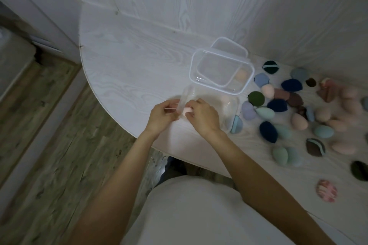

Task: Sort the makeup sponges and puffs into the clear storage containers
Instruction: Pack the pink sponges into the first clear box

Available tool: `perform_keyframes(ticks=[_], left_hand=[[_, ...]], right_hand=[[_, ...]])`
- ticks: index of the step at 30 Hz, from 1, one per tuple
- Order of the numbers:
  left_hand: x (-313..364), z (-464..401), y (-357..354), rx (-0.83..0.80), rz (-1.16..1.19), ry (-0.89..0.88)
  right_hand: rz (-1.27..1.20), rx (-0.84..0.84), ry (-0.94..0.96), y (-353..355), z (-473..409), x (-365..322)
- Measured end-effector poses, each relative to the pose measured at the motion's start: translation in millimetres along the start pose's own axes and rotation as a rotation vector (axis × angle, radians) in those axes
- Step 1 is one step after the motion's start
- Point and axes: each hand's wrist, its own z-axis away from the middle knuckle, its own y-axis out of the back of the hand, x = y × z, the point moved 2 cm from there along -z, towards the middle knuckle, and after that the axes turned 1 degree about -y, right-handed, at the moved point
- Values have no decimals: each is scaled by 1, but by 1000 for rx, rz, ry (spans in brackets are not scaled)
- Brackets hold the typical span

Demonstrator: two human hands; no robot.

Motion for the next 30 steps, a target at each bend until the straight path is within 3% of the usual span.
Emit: perform_keyframes(ticks=[5,9,11,13,17,21,30], left_hand=[[-4,2,0,58,-226,-164],[-5,8,-2,-120,-367,-276],[-7,9,-2,-168,-583,-357],[-6,8,-3,-111,-824,-444],[-5,7,-4,22,-1012,-585],[-12,9,-1,46,-1051,-715],[-16,22,14,119,-1084,-635]], right_hand=[[-199,21,-162,-2,-5,2],[-387,-44,-107,1,1,3],[-501,-90,-109,6,7,7],[-559,-95,-97,18,16,14],[-648,143,-188,63,42,55],[-513,383,-327,89,47,110],[-121,69,-44,57,-15,110]])
